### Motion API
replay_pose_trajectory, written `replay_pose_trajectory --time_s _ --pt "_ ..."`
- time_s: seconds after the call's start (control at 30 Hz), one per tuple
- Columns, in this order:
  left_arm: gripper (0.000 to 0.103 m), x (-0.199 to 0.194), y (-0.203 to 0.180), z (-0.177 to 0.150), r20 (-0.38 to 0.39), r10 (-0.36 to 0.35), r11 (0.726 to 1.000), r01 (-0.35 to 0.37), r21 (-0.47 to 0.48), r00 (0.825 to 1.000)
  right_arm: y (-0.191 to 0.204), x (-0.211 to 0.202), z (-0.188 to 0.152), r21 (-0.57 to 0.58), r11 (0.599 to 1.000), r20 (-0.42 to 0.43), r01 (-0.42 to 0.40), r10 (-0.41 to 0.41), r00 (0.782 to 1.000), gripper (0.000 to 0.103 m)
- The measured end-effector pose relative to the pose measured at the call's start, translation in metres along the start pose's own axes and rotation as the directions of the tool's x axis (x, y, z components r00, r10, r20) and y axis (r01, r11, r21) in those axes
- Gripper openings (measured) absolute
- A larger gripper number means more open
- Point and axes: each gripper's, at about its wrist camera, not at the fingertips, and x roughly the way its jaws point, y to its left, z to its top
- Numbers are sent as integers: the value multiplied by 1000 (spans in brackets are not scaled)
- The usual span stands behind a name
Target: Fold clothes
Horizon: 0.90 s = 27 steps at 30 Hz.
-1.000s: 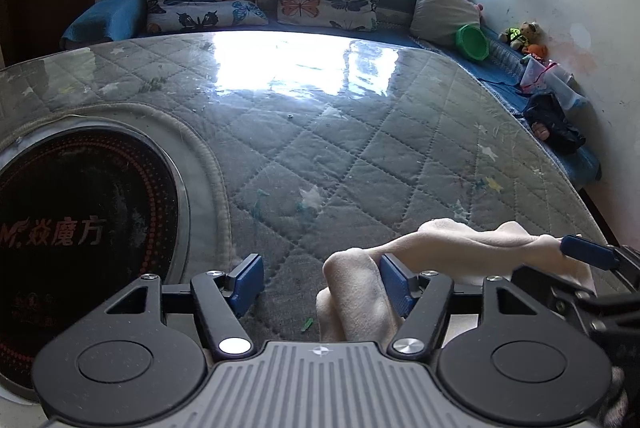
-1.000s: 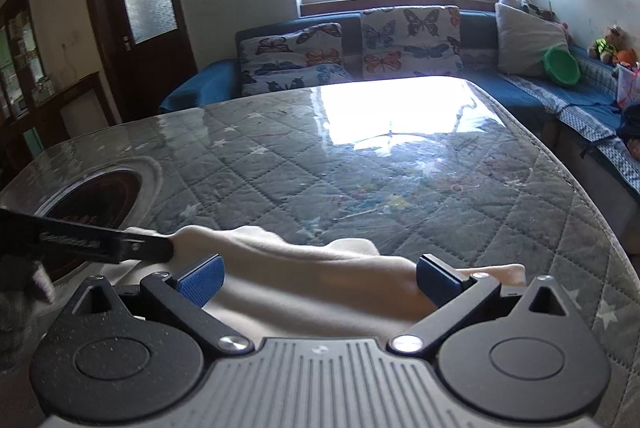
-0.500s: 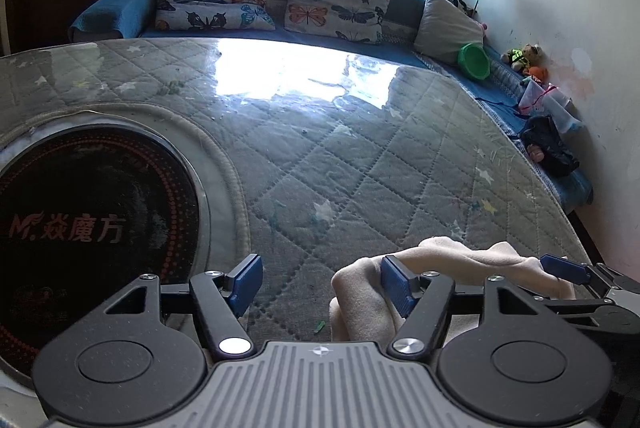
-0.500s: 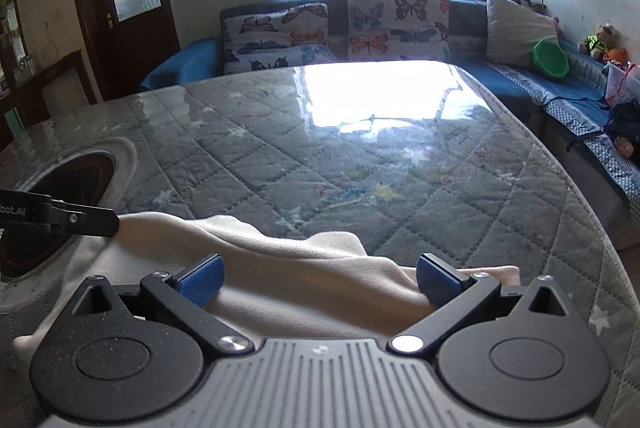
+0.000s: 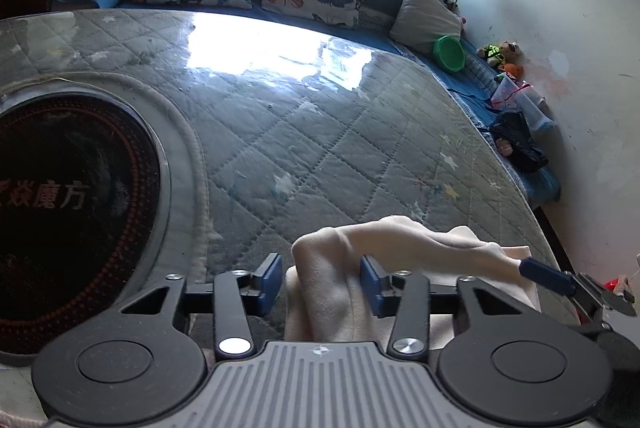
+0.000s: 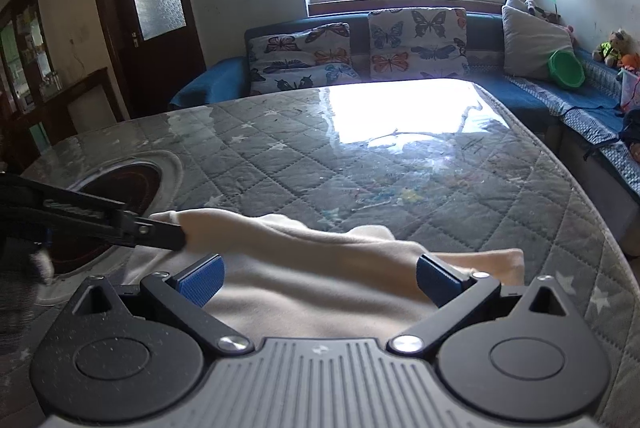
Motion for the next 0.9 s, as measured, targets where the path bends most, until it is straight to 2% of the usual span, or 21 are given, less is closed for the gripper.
replay_pose_trajectory --time_s 0.17,0.43,0.6,0.73,0.8,0.9 --pt "44 3 0 -2 5 20 1000 -20 2 1000 6 -5 -10 -28 999 -10 -33 33 999 103" --pt "44 1 -1 -3 16 36 999 -37 19 999 44 -2 -28 -159 984 -30 -76 72 997 103" --pt "45 3 1 -3 18 42 999 -43 8 999 73 -9 -47 -301 950 -29 -81 75 997 103" --pt "52 4 1 -4 28 66 998 -66 15 997 92 -17 -62 -396 914 -26 -89 85 996 103" --pt "52 2 2 -4 27 65 998 -66 12 998 98 -22 -65 -430 897 -26 -101 100 995 103" --pt "52 -4 0 -4 38 66 998 -67 19 997 96 -28 -63 -407 904 -21 -132 136 991 103"
